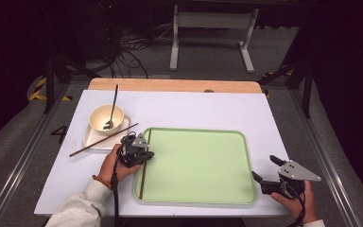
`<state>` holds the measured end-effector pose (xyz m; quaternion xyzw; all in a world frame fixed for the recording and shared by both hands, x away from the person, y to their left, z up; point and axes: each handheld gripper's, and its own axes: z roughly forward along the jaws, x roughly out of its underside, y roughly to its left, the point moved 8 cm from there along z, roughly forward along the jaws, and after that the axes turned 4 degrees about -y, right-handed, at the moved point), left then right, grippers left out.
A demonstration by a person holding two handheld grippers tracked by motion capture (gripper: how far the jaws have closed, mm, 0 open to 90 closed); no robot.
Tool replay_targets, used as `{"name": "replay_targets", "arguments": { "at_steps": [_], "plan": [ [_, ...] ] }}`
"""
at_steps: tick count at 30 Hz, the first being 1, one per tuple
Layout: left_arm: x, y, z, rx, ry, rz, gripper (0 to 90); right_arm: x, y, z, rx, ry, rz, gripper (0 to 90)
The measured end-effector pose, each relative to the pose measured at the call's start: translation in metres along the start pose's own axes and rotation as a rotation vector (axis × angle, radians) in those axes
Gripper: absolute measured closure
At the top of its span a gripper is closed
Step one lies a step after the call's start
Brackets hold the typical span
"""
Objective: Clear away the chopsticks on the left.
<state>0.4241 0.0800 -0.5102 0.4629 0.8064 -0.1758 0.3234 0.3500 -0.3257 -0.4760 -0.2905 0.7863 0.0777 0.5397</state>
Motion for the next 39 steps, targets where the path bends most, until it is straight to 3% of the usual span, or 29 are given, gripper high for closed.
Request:
{"name": "replay_targets", "arguments": {
  "at_steps": [11,17,24,31,39],
  "plan": [
    [0.002,-0.003,-0.001,0.009,-0.049,-0.001,90.0,-0.001,0.001,-0.001,-0.003,-0.004,-0.005,13.9],
    [0.001,-0.003,-0.001,0.006,-0.052,0.004,89.5,-0.001,0.001,0.000,-0.006,-0.003,-0.011,13.9],
    [-0.004,-0.005,-0.005,-0.010,-0.072,0.038,87.6,-0.001,0.001,-0.001,-0.005,-0.005,-0.012,13.8],
    [-0.008,-0.006,-0.017,-0.039,-0.105,0.073,84.3,-0.002,0.002,-0.002,-0.005,-0.008,-0.017,13.8],
    [-0.007,-0.003,-0.045,-0.078,-0.162,0.119,70.8,-0.002,0.002,-0.002,-0.006,-0.009,-0.023,13.8]
  ]
}}
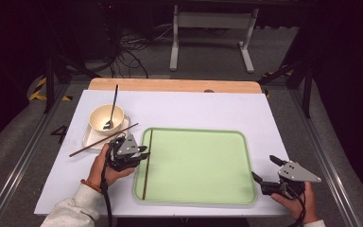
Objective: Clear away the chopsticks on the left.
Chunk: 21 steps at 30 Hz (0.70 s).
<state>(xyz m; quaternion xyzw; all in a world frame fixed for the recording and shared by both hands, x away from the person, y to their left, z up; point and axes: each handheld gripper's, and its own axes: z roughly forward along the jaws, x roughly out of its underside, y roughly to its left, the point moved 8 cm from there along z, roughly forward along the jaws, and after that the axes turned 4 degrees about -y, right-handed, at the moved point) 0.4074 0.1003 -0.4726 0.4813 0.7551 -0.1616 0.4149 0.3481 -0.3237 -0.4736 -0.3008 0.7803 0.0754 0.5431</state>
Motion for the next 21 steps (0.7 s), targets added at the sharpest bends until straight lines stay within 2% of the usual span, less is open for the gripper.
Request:
{"name": "replay_targets", "arguments": {
  "at_steps": [5,7,13,14,17,18,19,21],
  "plan": [
    [0.004,0.004,-0.014,-0.019,-0.008,0.014,60.6,0.000,0.000,0.001,0.000,0.000,-0.001,13.8],
    [0.007,0.008,-0.023,-0.045,-0.004,0.019,58.3,0.000,0.000,0.001,-0.001,0.001,-0.001,13.8],
    [0.020,0.021,-0.045,-0.083,-0.007,-0.004,48.7,-0.001,0.001,0.002,-0.006,-0.002,-0.006,13.8],
    [0.025,0.025,-0.051,-0.101,0.004,-0.013,47.7,-0.001,0.001,0.003,-0.008,-0.001,-0.006,13.8],
    [0.033,0.032,-0.061,-0.113,-0.004,-0.040,44.4,-0.002,0.002,0.004,-0.011,0.001,-0.007,13.8],
    [0.036,0.036,-0.065,-0.133,0.002,-0.041,42.5,-0.002,0.002,0.004,-0.012,0.002,-0.008,13.8],
    [0.036,0.036,-0.065,-0.133,0.002,-0.041,39.5,-0.002,0.002,0.004,-0.012,0.002,-0.008,13.8],
    [0.042,0.042,-0.073,-0.151,0.005,-0.069,36.1,-0.002,0.003,0.005,-0.014,0.002,-0.009,13.8]
  ]
}}
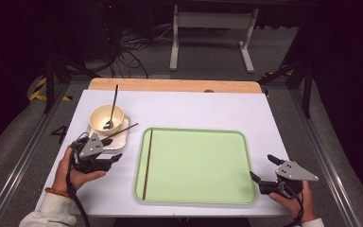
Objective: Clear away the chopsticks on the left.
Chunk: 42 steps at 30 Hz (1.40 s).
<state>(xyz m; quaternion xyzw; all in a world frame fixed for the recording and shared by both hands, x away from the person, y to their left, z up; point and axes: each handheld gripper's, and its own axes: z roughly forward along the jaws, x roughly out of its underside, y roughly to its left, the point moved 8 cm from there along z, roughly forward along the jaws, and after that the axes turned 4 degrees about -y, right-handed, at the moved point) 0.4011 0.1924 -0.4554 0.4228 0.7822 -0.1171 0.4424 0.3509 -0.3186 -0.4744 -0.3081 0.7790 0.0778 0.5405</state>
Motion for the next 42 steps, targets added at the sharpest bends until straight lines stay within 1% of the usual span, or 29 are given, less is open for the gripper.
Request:
{"name": "replay_targets", "arguments": {
  "at_steps": [1,2,4,6,8,10,11,13,14,15,16,17,19,20,21,24,25,27,29,30,32,34,36,37,38,39,40,41,42],
  "plan": [
    [0.003,0.004,-0.003,-0.003,-0.004,-0.019,34.4,0.000,0.000,0.000,0.000,0.000,0.001,13.8],
    [0.005,0.007,-0.005,-0.013,0.001,-0.018,32.5,0.000,0.000,0.000,0.000,0.000,0.002,13.8],
    [0.010,0.015,-0.011,-0.029,0.010,-0.037,30.0,0.000,-0.001,0.000,0.001,0.000,0.003,13.8],
    [0.017,0.025,-0.017,-0.050,0.014,-0.072,27.8,0.000,-0.001,0.000,0.001,-0.001,0.004,13.8],
    [0.022,0.035,-0.021,-0.059,0.007,-0.105,28.2,0.000,-0.001,0.000,0.002,-0.003,0.005,13.8],
    [0.027,0.044,-0.021,-0.071,0.014,-0.125,32.5,0.000,-0.002,0.000,0.004,-0.002,0.009,13.8],
    [0.031,0.051,-0.020,-0.080,0.025,-0.145,34.4,0.000,-0.002,0.000,0.005,-0.003,0.012,13.8],
    [0.035,0.057,-0.016,-0.056,0.027,-0.167,41.3,0.000,-0.001,0.000,0.005,-0.001,0.009,13.8],
    [0.037,0.060,-0.013,-0.056,0.037,-0.170,43.2,0.000,-0.001,0.001,0.004,0.000,0.007,13.8],
    [0.038,0.063,-0.009,-0.056,0.054,-0.176,43.8,0.000,-0.001,0.001,0.002,0.000,0.006,13.8],
    [0.041,0.066,-0.002,-0.049,0.085,-0.177,45.3,0.000,-0.001,0.001,0.003,0.002,0.006,13.8],
    [0.041,0.066,-0.002,-0.049,0.085,-0.177,46.6,0.000,-0.001,0.001,0.003,0.002,0.006,13.8],
    [0.044,0.070,0.008,-0.047,0.113,-0.184,47.6,0.000,-0.001,0.002,0.001,0.003,0.006,13.8],
    [0.045,0.072,0.014,-0.039,0.133,-0.181,48.8,0.001,-0.001,0.002,0.002,0.003,0.007,13.8],
    [0.046,0.073,0.017,-0.039,0.139,-0.184,49.4,0.001,-0.002,0.002,0.002,0.004,0.009,13.8],
    [0.047,0.076,0.028,-0.032,0.182,-0.185,51.6,0.002,-0.002,0.003,0.001,0.009,0.008,13.9],
    [0.046,0.076,0.031,-0.028,0.185,-0.185,53.0,0.002,-0.001,0.003,0.000,0.010,0.006,13.9],
    [0.046,0.076,0.035,-0.022,0.212,-0.182,55.8,0.002,-0.001,0.003,0.000,0.011,0.006,13.8],
    [0.047,0.077,0.039,-0.028,0.230,-0.177,59.1,0.003,-0.002,0.003,0.001,0.011,0.008,13.9],
    [0.048,0.077,0.043,-0.025,0.253,-0.177,61.2,0.003,-0.001,0.003,0.001,0.011,0.008,13.9],
    [0.050,0.076,0.045,-0.019,0.282,-0.169,66.2,0.002,-0.001,0.003,0.001,0.012,0.005,13.8],
    [0.051,0.075,0.046,-0.015,0.293,-0.160,72.0,0.002,-0.001,0.003,0.001,0.012,0.005,13.8],
    [0.050,0.075,0.044,-0.021,0.286,-0.164,77.9,0.002,-0.001,0.002,0.001,0.013,0.004,13.9],
    [0.050,0.073,0.043,0.005,0.282,-0.178,79.2,0.003,-0.001,0.002,0.001,0.013,0.005,13.9],
    [0.050,0.071,0.043,0.022,0.286,-0.174,81.1,0.003,-0.002,0.002,0.003,0.012,0.006,13.9],
    [0.050,0.070,0.043,0.016,0.289,-0.174,82.5,0.002,-0.002,0.002,0.003,0.012,0.005,13.9],
    [0.050,0.069,0.042,0.020,0.292,-0.177,82.8,0.002,-0.002,0.002,0.003,0.010,0.004,13.9],
    [0.048,0.067,0.041,0.029,0.286,-0.170,83.7,0.002,-0.002,0.002,0.003,0.009,0.003,13.9],
    [0.046,0.066,0.041,0.032,0.276,-0.179,84.7,0.001,-0.001,0.002,0.002,0.008,0.002,14.0]
  ]
}}
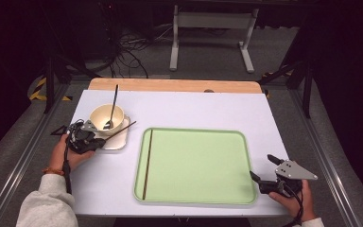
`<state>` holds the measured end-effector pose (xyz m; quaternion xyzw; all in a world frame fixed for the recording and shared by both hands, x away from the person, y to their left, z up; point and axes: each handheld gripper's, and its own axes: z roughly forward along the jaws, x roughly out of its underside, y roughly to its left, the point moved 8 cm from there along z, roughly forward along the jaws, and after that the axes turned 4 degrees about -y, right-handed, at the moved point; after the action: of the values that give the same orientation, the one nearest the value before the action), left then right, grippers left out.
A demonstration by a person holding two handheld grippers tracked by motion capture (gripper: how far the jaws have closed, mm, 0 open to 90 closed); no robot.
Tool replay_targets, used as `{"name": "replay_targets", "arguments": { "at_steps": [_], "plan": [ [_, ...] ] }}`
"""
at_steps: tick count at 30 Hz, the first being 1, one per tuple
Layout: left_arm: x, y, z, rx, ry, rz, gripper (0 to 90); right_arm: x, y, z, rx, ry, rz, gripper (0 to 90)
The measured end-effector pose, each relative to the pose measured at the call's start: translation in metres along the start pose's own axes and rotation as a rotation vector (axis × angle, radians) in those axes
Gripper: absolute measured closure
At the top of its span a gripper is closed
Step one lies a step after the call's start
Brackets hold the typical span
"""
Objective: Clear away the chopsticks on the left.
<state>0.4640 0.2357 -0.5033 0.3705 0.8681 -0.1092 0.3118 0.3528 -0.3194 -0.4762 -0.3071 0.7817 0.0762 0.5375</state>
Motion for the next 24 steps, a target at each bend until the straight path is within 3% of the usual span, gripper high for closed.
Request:
{"name": "replay_targets", "arguments": {
  "at_steps": [4,9,14,18,19,24],
  "plan": [
    [-0.004,-0.004,-0.004,-0.017,-0.015,-0.021,85.1,0.000,0.000,0.000,-0.001,-0.001,-0.004,14.0],
    [-0.012,-0.015,-0.020,-0.013,-0.093,-0.080,85.2,-0.001,0.000,-0.001,0.001,-0.006,-0.001,14.0],
    [-0.020,-0.029,-0.030,0.007,-0.152,-0.086,85.2,-0.001,0.001,-0.001,0.000,-0.006,-0.003,14.0],
    [-0.038,-0.053,-0.037,0.048,-0.220,-0.065,85.2,-0.002,0.001,-0.002,0.002,-0.009,-0.003,14.0],
    [-0.047,-0.066,-0.037,0.062,-0.235,-0.036,85.2,-0.002,0.000,-0.001,0.003,-0.010,-0.002,14.0],
    [-0.069,-0.105,-0.028,0.111,-0.248,0.021,85.2,-0.003,0.001,-0.001,0.000,-0.009,-0.005,14.0]
  ]
}}
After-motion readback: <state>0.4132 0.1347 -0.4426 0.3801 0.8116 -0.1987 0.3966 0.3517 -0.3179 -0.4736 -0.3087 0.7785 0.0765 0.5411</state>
